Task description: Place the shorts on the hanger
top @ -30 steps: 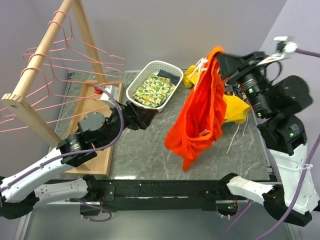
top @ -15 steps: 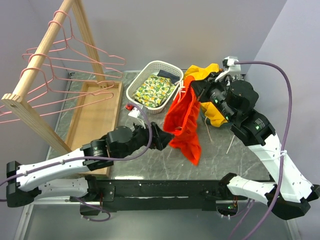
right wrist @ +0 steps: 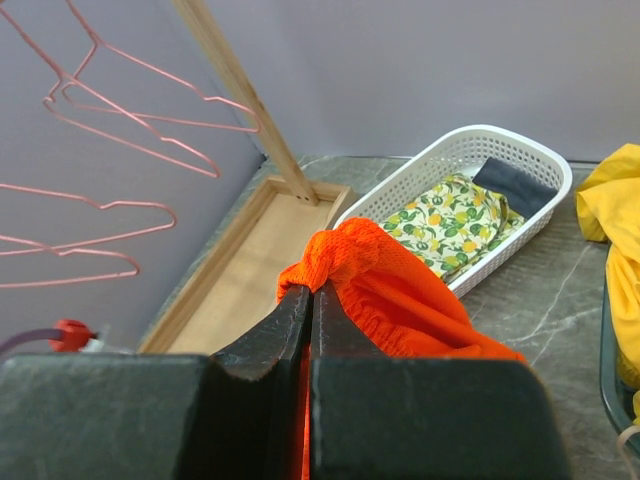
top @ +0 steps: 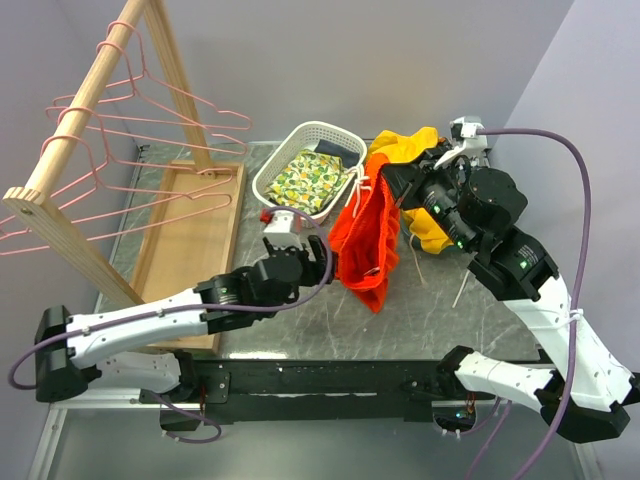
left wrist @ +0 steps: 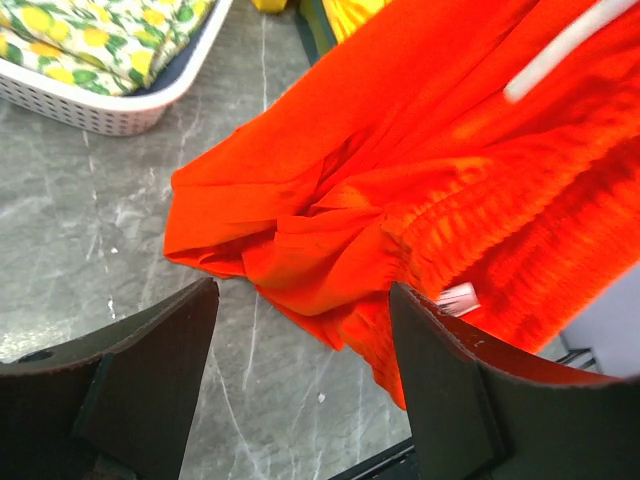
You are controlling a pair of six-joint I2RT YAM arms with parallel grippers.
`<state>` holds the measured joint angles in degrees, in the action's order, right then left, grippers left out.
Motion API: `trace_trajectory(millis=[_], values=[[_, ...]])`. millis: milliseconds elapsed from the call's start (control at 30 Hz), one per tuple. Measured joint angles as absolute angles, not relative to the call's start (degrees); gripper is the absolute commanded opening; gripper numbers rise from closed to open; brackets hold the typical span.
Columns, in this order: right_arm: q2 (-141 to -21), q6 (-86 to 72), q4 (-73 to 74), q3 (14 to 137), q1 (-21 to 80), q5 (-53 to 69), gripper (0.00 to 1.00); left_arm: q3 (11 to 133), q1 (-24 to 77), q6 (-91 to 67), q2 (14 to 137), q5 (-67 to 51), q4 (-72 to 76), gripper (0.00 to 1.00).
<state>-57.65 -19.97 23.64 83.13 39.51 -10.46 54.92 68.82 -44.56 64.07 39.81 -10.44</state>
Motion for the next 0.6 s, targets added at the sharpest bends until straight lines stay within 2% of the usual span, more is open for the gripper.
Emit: trace_trajectory(millis=[300,600], values=[[-57.6,-19.9,24.1,83.1,40.0,-11.4,0.00,53.3,68.8,-44.6,66.2,35.3,-7.6,0.76],[-57.8,-19.9,24.7,83.2,40.4,-12.3,0.00,48.5,68.8,-44.1,56.4,34.2,-6.3,0.71]])
